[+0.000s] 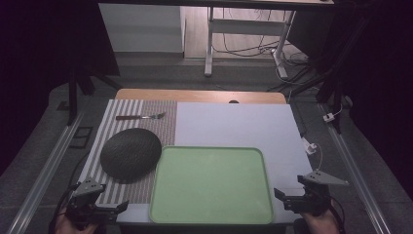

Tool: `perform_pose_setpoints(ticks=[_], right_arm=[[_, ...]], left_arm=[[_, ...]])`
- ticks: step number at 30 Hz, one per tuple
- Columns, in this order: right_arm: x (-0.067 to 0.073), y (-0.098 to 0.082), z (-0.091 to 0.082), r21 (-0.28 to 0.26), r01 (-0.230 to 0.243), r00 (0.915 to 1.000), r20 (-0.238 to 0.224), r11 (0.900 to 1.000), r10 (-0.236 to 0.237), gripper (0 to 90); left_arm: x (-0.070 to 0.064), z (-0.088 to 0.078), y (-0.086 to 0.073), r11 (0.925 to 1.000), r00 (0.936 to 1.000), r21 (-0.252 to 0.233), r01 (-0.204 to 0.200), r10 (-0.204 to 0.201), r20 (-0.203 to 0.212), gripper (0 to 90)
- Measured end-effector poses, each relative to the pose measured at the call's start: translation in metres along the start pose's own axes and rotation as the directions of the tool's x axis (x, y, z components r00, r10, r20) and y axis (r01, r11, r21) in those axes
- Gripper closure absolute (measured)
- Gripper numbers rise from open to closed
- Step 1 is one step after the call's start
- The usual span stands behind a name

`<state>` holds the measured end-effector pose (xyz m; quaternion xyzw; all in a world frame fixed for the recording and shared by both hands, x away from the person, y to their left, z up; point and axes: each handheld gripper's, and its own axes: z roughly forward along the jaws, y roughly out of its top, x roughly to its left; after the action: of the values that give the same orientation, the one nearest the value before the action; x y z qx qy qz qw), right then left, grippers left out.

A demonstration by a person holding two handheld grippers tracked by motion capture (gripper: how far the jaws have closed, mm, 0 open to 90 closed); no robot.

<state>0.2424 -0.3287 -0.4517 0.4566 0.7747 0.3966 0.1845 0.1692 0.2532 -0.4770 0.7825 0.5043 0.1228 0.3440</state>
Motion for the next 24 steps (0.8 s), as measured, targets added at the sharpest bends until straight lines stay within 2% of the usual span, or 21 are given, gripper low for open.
perform_pose_setpoints(ticks=[7, 16, 24], right_arm=[[0.0024, 0.0003, 0.0014, 0.013, 0.023, 0.9997, -0.010, 1.000, -0.023, 0.0], [0.0024, -0.0003, 0.0012, 0.017, 0.028, 0.9994, -0.020, 0.999, -0.028, 0.0], [0.0022, -0.0001, 0.0013, 0.019, 0.028, 0.9994, -0.022, 0.999, -0.027, 0.0]], left_arm=[[0.0016, -0.0014, 0.0004, 0.9997, 1.0000, -0.026, -0.001, 0.001, -0.001, 2.3], [0.0006, 0.0002, 0.0016, 0.9999, 0.9999, -0.014, -0.008, 0.008, -0.012, 1.9], [0.0009, 0.0010, 0.0020, 1.0000, 0.9998, -0.004, 0.002, -0.002, -0.022, 1.7]])
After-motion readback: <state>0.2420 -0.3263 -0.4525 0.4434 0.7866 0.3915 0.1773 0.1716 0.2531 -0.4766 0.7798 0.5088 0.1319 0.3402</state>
